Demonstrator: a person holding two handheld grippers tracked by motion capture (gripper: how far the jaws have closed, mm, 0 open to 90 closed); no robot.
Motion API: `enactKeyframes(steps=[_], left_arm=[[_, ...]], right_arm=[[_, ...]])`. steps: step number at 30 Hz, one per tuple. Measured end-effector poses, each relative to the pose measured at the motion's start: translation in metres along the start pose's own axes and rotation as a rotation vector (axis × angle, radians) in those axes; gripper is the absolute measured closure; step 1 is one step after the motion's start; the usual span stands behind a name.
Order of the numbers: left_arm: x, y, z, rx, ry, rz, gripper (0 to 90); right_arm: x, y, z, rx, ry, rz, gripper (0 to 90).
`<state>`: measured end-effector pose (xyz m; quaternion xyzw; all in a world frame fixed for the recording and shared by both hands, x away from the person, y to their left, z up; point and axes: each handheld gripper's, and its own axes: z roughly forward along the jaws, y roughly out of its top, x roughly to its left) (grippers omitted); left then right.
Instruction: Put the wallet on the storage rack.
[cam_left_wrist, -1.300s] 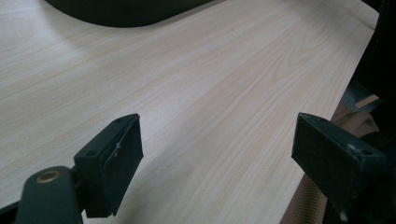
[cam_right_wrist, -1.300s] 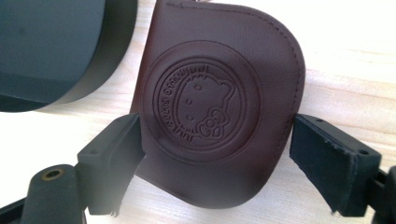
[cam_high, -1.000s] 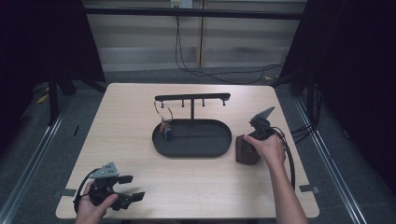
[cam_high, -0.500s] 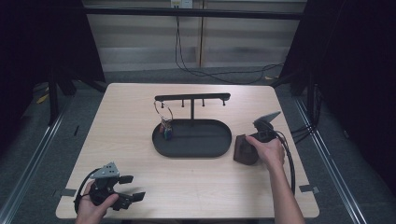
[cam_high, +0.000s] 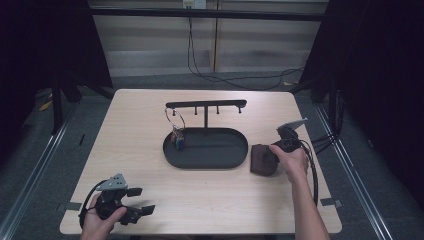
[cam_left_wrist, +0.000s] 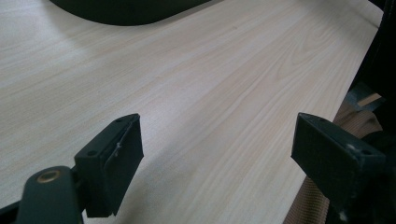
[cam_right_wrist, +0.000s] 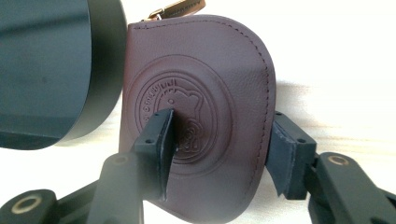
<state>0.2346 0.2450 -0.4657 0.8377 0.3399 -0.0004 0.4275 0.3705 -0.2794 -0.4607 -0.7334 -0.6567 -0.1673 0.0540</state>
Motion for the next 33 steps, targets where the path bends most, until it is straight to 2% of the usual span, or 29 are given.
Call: enactKeyframes(steps=[2, 5, 7, 10, 17, 22, 24, 25, 29, 33], left_arm=[[0.000, 0.000, 0.000, 0.000, -0.001, 0.000, 16.5], [0.000, 0.000, 0.000, 0.005, -0.003, 0.003, 17.5], [0.000, 0.000, 0.000, 0.007, -0.003, 0.002, 17.5], [0.001, 0.000, 0.000, 0.008, -0.002, 0.002, 17.5], [0.001, 0.000, 0.001, 0.014, -0.001, 0.004, 17.5], [0.002, 0.000, 0.001, 0.016, 0.003, 0.001, 17.5], [0.001, 0.000, 0.001, 0.017, 0.002, 0.006, 17.9], [0.001, 0.000, 0.001, 0.016, 0.004, 0.007, 18.6], [0.001, 0.000, 0.001, 0.018, 0.004, 0.007, 18.6], [0.001, 0.000, 0.001, 0.015, 0.001, 0.006, 18.6]], right_arm=[[-0.001, 0.001, -0.006, -0.033, 0.007, -0.005, 60.8], [-0.003, 0.000, -0.010, -0.049, 0.004, -0.021, 63.0], [-0.002, 0.000, -0.010, -0.045, 0.004, -0.014, 63.2], [-0.002, 0.001, -0.014, -0.070, 0.010, -0.021, 71.8], [0.004, 0.001, -0.022, -0.075, -0.005, -0.051, 74.7], [0.006, 0.000, -0.024, -0.077, -0.002, -0.042, 75.0], [0.006, 0.000, -0.027, -0.086, -0.004, -0.047, 78.3], [0.005, 0.000, -0.030, -0.097, 0.017, -0.052, 81.6], [0.013, 0.001, -0.038, -0.090, -0.015, -0.080, 82.5], [0.017, 0.000, -0.039, -0.093, -0.014, -0.085, 83.0]])
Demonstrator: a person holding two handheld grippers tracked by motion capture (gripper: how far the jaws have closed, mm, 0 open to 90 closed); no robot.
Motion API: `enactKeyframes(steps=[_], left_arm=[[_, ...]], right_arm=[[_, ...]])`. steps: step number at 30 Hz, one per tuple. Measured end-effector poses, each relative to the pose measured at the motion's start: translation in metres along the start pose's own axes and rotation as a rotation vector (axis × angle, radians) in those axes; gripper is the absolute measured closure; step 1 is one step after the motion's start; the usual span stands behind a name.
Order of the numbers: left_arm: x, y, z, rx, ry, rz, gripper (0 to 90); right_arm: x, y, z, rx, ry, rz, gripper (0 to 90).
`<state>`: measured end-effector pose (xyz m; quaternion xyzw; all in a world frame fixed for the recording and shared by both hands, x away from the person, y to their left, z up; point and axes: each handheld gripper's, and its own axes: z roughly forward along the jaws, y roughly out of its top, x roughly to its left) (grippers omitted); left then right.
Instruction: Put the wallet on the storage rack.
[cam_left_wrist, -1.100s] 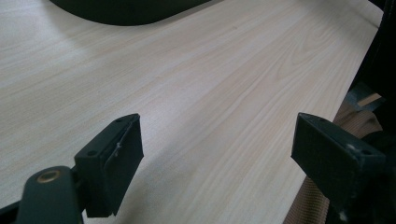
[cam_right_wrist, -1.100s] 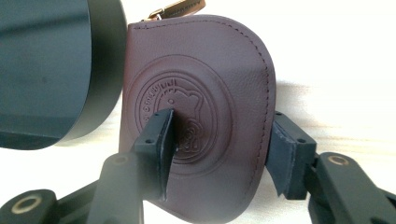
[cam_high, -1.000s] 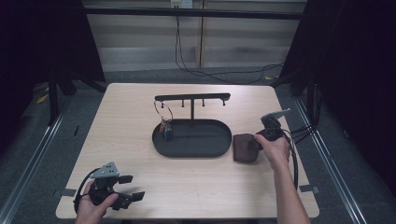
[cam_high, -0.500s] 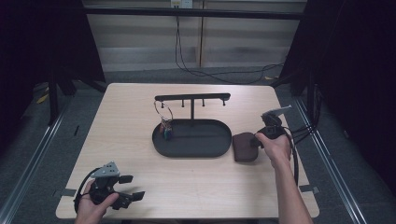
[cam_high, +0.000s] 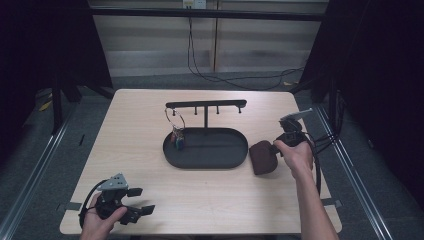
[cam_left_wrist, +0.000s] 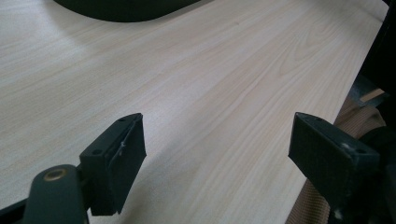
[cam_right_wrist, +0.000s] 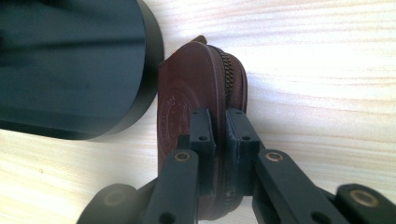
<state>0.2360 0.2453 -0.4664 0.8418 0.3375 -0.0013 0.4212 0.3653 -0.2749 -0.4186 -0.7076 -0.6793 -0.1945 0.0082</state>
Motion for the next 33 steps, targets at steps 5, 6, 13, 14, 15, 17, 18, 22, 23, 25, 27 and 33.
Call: enactKeyframes(steps=[5, 6, 13, 14, 15, 17, 18, 22, 23, 25, 27, 33], left_arm=[[0.000, 0.000, 0.001, 0.002, -0.004, -0.004, 18.6], [-0.001, 0.000, 0.001, 0.005, -0.004, -0.005, 18.6], [0.002, 0.000, 0.001, 0.010, 0.004, -0.010, 18.6], [0.002, 0.000, 0.000, 0.006, 0.004, -0.012, 18.6], [0.002, 0.000, 0.000, 0.006, 0.004, -0.012, 18.6], [0.002, 0.000, -0.001, -0.008, -0.008, 0.000, 18.6], [0.000, 0.000, -0.002, -0.011, -0.007, 0.015, 18.6], [0.000, 0.000, -0.002, -0.010, -0.007, 0.016, 18.6], [0.000, 0.000, -0.002, -0.010, -0.006, 0.014, 18.6], [0.000, 0.000, -0.002, -0.009, -0.010, 0.012, 18.6], [0.000, 0.000, -0.003, -0.011, -0.011, 0.009, 18.6], [0.000, 0.000, -0.003, -0.013, -0.013, 0.016, 18.6]], right_arm=[[0.003, 0.001, -0.002, 0.011, -0.029, -0.023, 82.8], [0.004, 0.001, -0.003, 0.016, -0.038, -0.025, 82.8], [0.013, 0.004, -0.010, 0.049, -0.089, -0.057, 83.4], [0.014, 0.004, -0.010, 0.049, -0.096, -0.059, 83.5], [0.016, 0.005, -0.012, 0.046, -0.108, -0.056, 83.5], [0.017, 0.005, -0.013, 0.047, -0.111, -0.063, 83.5], [0.022, 0.006, -0.016, 0.048, -0.141, -0.094, 83.4], [0.029, 0.007, -0.020, 0.059, -0.165, -0.116, 83.4], [0.031, 0.008, -0.021, 0.058, -0.169, -0.119, 83.4], [0.038, 0.010, -0.026, 0.067, -0.195, -0.134, 83.4], [0.039, 0.011, -0.027, 0.068, -0.202, -0.135, 83.4], [0.047, 0.012, -0.031, 0.086, -0.233, -0.149, 83.3]])
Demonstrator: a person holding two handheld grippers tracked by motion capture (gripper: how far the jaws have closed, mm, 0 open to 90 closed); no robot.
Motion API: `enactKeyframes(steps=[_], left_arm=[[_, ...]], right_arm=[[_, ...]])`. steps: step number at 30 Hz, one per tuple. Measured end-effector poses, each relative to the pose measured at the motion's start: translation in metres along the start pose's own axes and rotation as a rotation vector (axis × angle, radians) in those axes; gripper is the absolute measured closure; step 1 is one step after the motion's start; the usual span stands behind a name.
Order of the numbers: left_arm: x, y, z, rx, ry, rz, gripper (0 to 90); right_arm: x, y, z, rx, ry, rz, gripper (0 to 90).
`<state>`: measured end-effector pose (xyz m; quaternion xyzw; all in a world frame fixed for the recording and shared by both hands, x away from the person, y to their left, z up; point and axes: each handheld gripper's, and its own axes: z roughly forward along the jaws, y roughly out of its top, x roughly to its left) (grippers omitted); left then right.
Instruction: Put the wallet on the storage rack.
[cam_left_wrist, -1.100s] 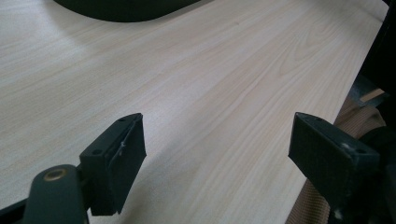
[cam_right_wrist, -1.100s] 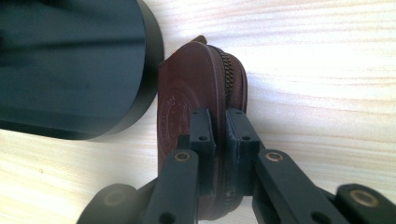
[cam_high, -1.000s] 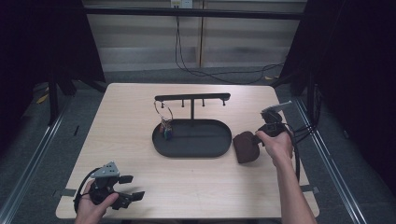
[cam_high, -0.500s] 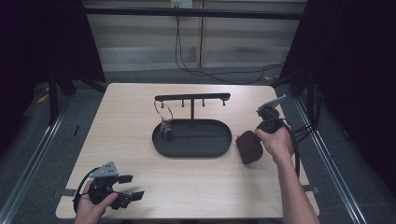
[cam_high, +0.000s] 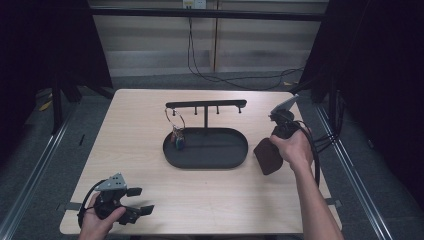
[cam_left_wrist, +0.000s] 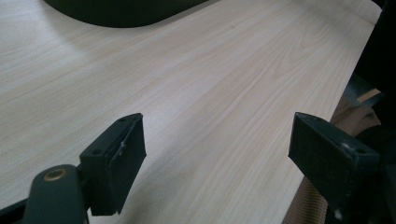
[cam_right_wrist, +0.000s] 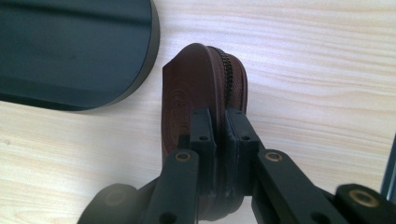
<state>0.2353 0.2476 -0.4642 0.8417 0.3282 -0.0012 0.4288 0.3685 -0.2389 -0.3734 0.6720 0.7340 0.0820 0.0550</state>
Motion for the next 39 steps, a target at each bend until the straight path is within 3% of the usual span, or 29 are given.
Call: enactKeyframes(steps=[10, 20, 30, 39], left_arm=[[0.000, 0.000, 0.000, -0.001, 0.000, 0.000, 18.6], [0.000, 0.000, -0.001, -0.006, 0.004, -0.004, 18.6], [0.000, 0.000, -0.001, -0.001, 0.004, -0.001, 18.6], [0.000, 0.000, 0.000, 0.001, -0.001, -0.005, 18.6]], right_arm=[[0.001, 0.003, -0.026, -0.028, -0.023, -0.005, 83.3], [0.003, 0.007, -0.041, -0.040, -0.030, -0.014, 83.4], [0.014, 0.014, -0.067, -0.058, -0.051, -0.036, 83.4], [0.025, 0.019, -0.078, -0.085, -0.044, -0.049, 83.4]])
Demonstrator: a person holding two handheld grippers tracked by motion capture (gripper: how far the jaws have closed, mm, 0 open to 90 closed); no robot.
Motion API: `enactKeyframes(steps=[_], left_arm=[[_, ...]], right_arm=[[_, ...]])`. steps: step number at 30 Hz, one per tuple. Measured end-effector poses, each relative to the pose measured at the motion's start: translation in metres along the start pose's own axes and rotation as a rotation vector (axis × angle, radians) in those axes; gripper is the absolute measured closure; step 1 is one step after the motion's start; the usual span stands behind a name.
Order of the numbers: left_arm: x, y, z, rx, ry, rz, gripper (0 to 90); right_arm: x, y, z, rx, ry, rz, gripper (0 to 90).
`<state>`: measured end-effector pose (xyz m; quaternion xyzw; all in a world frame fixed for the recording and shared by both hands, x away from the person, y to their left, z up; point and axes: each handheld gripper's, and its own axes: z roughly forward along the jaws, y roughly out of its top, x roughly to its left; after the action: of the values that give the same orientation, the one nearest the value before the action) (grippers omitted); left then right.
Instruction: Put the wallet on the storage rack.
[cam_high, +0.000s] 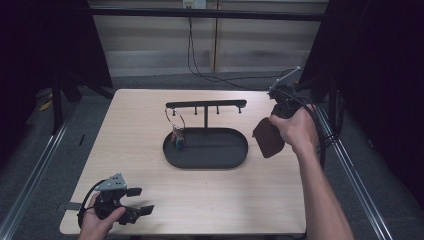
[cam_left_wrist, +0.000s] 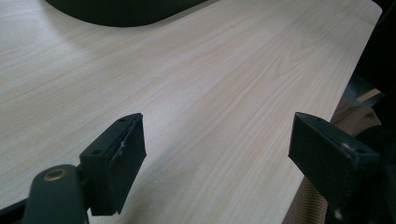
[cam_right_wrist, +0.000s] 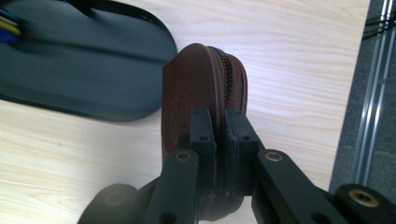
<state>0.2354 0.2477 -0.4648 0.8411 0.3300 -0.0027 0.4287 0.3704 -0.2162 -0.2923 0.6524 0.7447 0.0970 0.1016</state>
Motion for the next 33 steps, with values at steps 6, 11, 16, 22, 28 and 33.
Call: enactKeyframes(steps=[6, 11, 16, 22, 28, 33], left_arm=[[0.000, 0.000, -0.001, -0.001, 0.003, 0.003, 18.6], [0.000, 0.000, -0.001, -0.002, 0.000, 0.001, 18.6], [0.000, 0.000, -0.001, -0.001, 0.005, -0.005, 18.6], [0.001, 0.000, -0.001, 0.002, 0.004, -0.007, 18.6], [0.000, 0.000, 0.000, 0.004, 0.008, -0.010, 18.6], [0.001, 0.000, -0.001, 0.002, 0.004, -0.011, 18.6]], right_arm=[[0.009, 0.005, -0.003, -0.027, 0.037, 0.002, 83.6], [0.014, 0.008, 0.005, -0.041, 0.081, 0.009, 83.7], [0.018, 0.009, 0.015, -0.077, 0.132, 0.019, 83.9], [0.018, 0.010, 0.025, -0.098, 0.198, 0.041, 84.4], [0.022, 0.011, 0.034, -0.114, 0.257, 0.058, 84.9], [0.025, 0.012, 0.042, -0.132, 0.295, 0.081, 85.0]])
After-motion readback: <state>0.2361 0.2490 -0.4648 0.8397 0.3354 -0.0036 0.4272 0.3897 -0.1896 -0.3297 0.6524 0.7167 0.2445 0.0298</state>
